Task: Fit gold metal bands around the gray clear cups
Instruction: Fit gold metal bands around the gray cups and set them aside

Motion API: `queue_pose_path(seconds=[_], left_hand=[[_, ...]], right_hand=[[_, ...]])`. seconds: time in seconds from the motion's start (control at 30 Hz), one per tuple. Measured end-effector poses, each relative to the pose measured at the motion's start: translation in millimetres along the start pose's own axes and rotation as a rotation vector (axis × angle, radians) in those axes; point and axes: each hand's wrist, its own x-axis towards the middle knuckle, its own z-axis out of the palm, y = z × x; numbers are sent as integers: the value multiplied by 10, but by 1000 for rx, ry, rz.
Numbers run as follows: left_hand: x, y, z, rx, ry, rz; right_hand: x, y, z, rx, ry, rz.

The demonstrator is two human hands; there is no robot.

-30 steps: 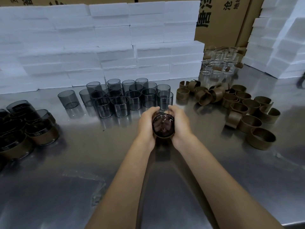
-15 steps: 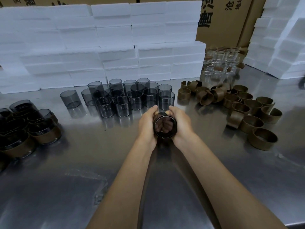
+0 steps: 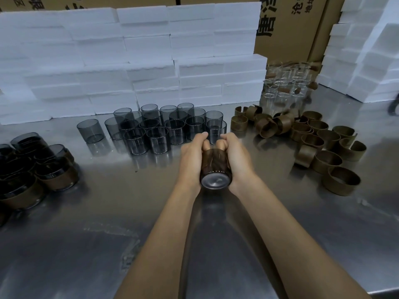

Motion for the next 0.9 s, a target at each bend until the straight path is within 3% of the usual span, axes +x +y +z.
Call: queue_pose_path(seconds=[0.37,0.53,0.6,0.73,0.9], left_hand=[[11,17,8,38,-8,91],[-5,128,-54,208,4,393],[5,137,-107,242,11,422],[-19,168,-169,330,-44,393],[-115,79,-78,774,-221,560]], right_hand=[[45,-33,-24,-35,-29,-54],[2,-27,-94,20,-316,241],[2,-12,-109,36,-341,253],[43,-108,-180,206,-234,137],[135,-211,-354,209,-45,29]])
